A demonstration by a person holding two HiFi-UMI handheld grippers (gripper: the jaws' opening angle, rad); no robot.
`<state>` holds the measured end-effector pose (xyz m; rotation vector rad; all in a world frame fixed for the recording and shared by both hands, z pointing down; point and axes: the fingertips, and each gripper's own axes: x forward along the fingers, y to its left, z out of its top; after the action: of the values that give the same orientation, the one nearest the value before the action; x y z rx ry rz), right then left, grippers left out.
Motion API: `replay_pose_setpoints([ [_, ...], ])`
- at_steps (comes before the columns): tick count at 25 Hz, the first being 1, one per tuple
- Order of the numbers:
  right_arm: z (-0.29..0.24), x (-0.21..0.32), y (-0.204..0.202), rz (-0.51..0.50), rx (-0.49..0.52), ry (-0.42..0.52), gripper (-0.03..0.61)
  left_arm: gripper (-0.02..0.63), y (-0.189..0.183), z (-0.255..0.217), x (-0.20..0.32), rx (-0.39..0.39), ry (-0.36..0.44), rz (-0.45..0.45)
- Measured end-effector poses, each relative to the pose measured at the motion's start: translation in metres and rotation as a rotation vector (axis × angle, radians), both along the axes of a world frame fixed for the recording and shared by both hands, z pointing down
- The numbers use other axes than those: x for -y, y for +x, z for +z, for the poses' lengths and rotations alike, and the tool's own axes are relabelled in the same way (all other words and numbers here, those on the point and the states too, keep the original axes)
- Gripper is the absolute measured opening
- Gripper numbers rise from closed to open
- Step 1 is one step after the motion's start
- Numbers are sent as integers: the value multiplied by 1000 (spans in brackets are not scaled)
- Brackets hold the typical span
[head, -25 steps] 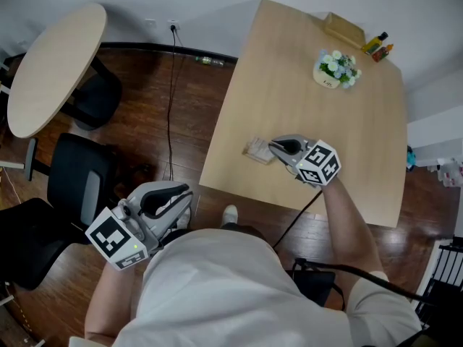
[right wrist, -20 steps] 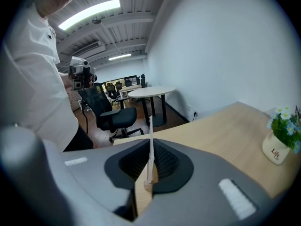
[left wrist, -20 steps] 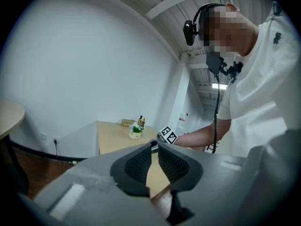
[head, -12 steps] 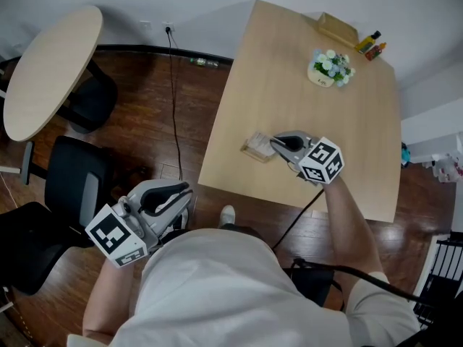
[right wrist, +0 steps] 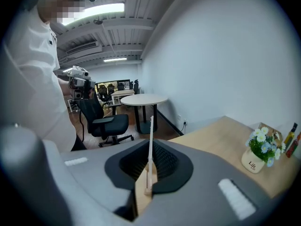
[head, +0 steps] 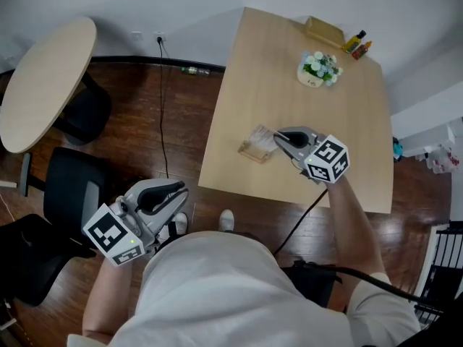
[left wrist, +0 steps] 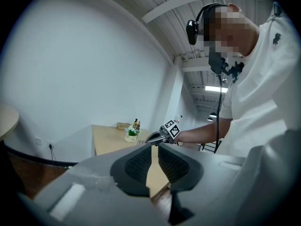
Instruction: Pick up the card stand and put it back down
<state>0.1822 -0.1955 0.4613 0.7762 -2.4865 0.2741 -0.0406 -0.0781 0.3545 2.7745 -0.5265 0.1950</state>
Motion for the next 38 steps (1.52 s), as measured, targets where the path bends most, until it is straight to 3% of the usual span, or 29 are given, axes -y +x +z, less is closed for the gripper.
replay_pose_setpoints([
  [9,-42,-29,-12,101,13,52,20,49,-20,-4,-3,-9,9,74],
  [28,-102,-166,-64,309,21,52,20,18,-46,-2,-17,-37,29,371],
  [38,-110,-226,-93,421,21,57,20,5,-54,13,-40,-3,57,504],
])
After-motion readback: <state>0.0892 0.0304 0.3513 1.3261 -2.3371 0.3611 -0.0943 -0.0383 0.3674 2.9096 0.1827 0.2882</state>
